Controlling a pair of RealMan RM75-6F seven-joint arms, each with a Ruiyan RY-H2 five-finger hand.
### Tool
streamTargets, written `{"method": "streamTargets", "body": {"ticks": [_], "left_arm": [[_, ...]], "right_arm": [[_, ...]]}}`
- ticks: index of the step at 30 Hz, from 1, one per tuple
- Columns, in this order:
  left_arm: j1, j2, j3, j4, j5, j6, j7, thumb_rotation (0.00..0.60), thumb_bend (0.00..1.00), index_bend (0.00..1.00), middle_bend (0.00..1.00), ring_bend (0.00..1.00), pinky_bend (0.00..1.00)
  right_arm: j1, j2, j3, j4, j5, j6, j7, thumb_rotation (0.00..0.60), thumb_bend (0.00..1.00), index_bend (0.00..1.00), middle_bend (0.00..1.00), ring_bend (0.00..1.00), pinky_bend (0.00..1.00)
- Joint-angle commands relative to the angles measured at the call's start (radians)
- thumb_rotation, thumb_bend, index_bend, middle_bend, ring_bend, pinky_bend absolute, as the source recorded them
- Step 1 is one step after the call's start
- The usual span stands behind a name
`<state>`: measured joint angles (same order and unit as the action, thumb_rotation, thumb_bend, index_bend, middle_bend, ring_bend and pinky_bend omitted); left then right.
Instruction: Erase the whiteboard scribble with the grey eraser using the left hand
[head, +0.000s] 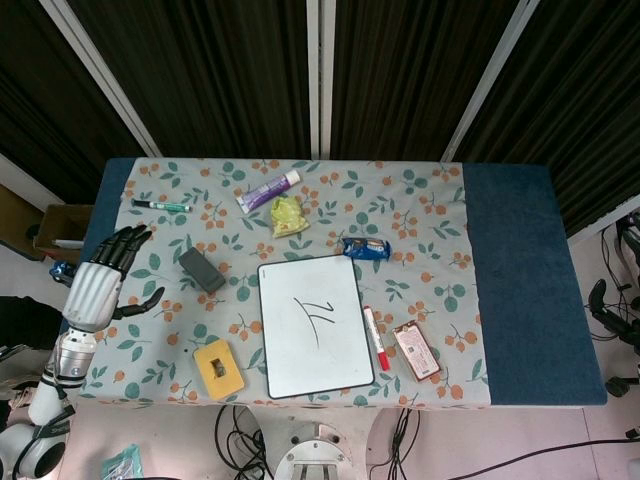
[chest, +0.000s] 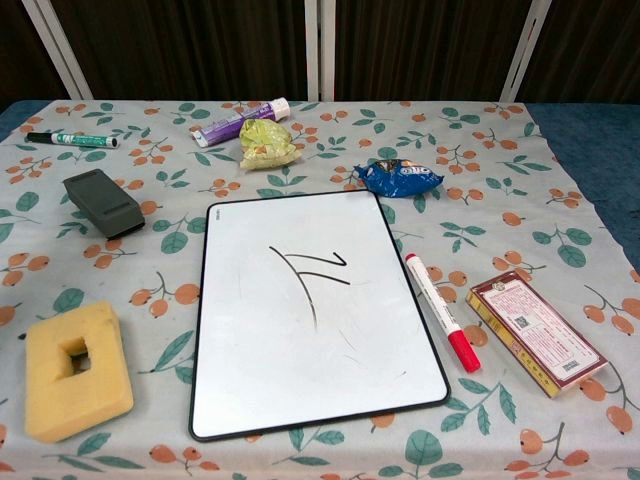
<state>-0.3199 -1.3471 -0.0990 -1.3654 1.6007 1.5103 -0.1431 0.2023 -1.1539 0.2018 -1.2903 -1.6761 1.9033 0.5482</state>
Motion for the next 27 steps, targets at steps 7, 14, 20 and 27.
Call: {"method": "streamTargets", "body": {"ticks": [7,14,20,27], "left_arm": [[0.0,-0.002,0.004,0.004,0.004,0.003,-0.005,0.392,0.26,0.09,0.09,0.07,0.19],[-0.027,0.014,0.01,0.014,0.021,-0.034,0.009,0.414,0.26,0.09,0.09,0.07,0.19],[-0.12,0.046,0.019,0.076,0.054,-0.169,0.018,0.558,0.26,0.09,0.09,0.07,0.19],[-0.255,0.045,0.064,0.206,0.086,-0.4,0.038,0.6,0.26,0.09,0.09,0.07,0.19]], "right_arm": [[-0.002,-0.004,-0.004,0.007,-0.003,0.0,0.001,0.6,0.54,0.0,0.0,0.0,0.0],[0.004,-0.003,0.003,0.01,0.0,-0.006,0.005,0.6,0.54,0.0,0.0,0.0,0.01],[0.005,0.003,0.002,0.012,-0.006,-0.005,-0.001,0.6,0.54,0.0,0.0,0.0,0.01],[-0.003,0.012,0.0,-0.011,-0.018,0.013,-0.019,0.6,0.54,0.0,0.0,0.0,0.01]]}}
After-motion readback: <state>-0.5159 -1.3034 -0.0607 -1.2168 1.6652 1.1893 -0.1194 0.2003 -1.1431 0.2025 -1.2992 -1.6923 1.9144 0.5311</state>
